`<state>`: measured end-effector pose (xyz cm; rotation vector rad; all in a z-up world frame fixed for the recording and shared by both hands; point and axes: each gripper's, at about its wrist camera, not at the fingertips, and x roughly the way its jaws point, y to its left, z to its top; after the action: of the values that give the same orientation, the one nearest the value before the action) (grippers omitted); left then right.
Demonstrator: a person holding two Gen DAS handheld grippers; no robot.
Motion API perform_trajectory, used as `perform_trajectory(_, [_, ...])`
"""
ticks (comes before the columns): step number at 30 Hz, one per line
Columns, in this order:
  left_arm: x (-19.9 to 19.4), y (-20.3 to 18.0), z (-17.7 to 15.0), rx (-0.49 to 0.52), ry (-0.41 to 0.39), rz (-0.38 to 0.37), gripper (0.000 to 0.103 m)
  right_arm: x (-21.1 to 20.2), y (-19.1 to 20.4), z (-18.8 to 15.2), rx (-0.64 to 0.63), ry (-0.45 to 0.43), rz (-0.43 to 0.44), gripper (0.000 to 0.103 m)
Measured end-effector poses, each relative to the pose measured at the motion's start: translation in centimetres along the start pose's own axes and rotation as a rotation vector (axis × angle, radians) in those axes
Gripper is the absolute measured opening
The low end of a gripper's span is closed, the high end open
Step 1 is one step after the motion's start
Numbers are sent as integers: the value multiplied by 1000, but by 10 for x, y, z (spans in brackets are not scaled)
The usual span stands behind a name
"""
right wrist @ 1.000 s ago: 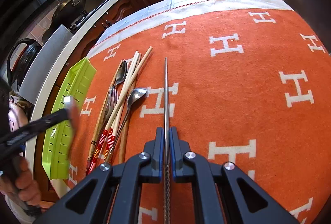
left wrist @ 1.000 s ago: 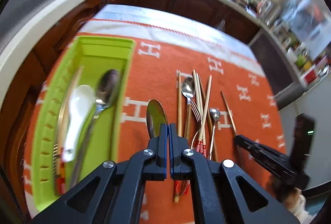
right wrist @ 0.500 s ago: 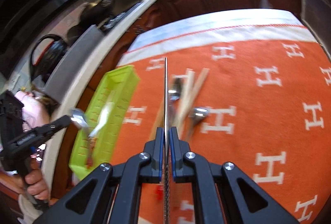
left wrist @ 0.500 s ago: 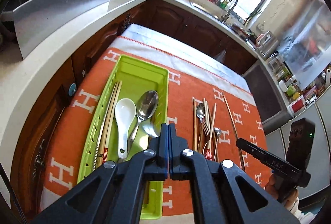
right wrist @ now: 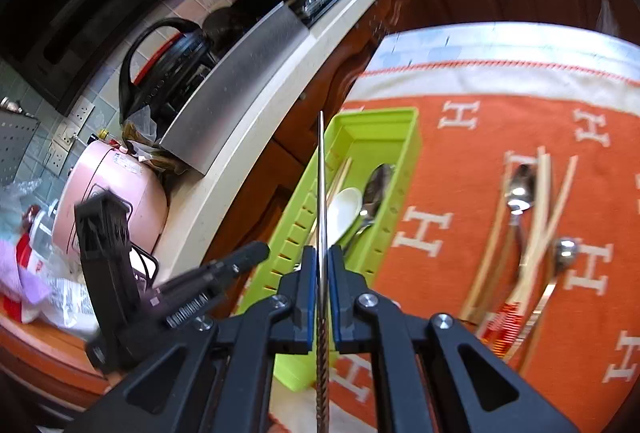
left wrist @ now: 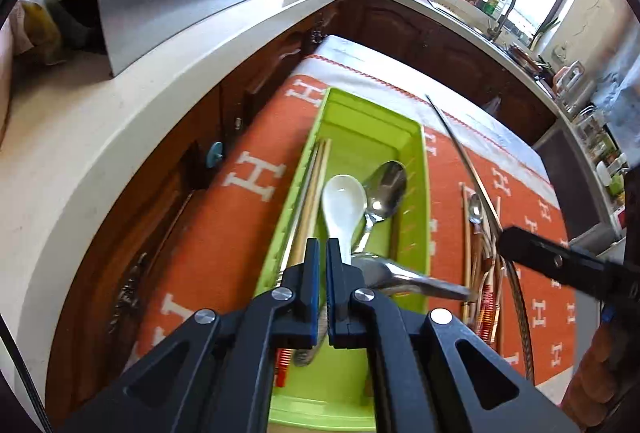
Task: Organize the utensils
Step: 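Carry the spoon and metal chopstick into the green tray and open both tools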
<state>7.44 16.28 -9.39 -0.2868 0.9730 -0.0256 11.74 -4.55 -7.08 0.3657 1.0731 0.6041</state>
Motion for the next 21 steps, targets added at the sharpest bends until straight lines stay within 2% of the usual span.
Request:
perform_trajectory(6, [-4,7,-4,-10,-2,0,5,33,6,16,51,37,-17,7])
perform_trajectory(9, [-10,7,-2,-3,-13,4,13,44,6,20,39,64,-57,8])
perform_trajectory(14, [-17,8,0,15,-45,29,24,45,0,17,17,76,-127,9])
perform_trajectory(21, [-20,7,1,28,-57,29,25,40,-21,1,43,131,-184,11])
